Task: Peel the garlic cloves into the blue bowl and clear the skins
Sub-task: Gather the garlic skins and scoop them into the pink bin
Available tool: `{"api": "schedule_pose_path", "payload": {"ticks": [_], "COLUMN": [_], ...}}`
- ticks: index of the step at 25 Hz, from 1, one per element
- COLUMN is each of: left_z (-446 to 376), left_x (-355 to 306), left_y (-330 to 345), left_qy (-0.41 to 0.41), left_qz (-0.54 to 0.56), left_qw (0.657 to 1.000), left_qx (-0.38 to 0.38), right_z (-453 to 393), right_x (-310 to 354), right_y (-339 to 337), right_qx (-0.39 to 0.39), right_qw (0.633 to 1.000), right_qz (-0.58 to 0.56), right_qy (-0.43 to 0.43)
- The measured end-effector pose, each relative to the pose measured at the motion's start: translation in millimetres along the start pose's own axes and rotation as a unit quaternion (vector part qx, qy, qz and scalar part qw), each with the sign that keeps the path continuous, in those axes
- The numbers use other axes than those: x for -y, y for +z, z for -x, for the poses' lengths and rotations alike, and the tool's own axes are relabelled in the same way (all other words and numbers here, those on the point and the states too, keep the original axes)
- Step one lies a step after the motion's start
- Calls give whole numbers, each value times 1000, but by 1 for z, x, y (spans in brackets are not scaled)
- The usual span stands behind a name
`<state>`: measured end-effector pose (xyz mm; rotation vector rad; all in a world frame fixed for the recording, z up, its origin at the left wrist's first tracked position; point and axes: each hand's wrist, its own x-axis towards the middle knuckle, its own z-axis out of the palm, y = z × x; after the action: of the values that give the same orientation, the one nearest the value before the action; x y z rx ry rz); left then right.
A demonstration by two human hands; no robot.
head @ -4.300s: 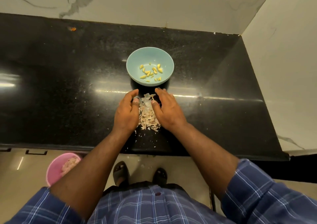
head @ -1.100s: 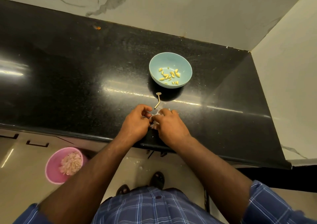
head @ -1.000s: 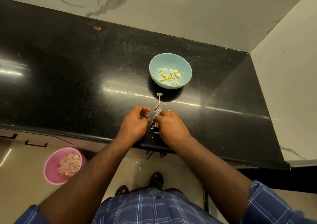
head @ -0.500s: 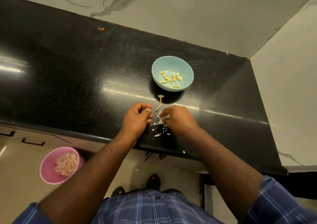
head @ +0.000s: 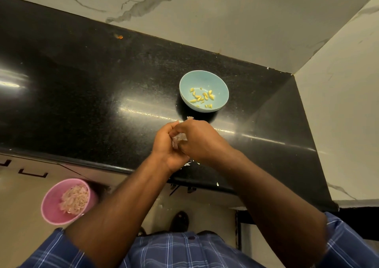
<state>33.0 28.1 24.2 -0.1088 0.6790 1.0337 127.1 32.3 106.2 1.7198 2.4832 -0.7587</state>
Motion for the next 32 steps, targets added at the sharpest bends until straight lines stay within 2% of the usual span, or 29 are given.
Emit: {"api": "schedule_pose_path", "payload": {"ticks": [3,6,11,14,19,24,26,29,32], "left_z": [3,-1,-7,-10,-4,-8,-8,-6,-6], "left_x": [0,1,1,1,2,2,1,0,-1], "left_y": [0,-5,-9,-10,-5,-7,-8,-7,-6], "left_qy": [15,26,25,23,30,27,22,27,27], "left_qz": [8,16,31,22,19,57,60,43,64], "left_qw": [1000,1000,999,999,999,998,998,998,997], "left_qx": [9,5,21,26,23,17,24,32,29], "right_z": [1,1,-2,-3,-1,-3,-3,-3,-3], "right_x": [-1,-2,-13,-12,-10,-23,-25,-23,-26], "right_y": [-7,-15,-19,-12,-6,-15,-11,-6,-9], "right_qx": [26,19,-54,-103,-67,-174,-174,-132,-152], "right_qw": [999,999,995,989,992,959,952,966,955], "right_qz": [9,2,-82,-103,-109,-221,-250,-219,-250], "right_qy": [-19,-34,-4,-21,-23,-29,-33,-43,-40]}}
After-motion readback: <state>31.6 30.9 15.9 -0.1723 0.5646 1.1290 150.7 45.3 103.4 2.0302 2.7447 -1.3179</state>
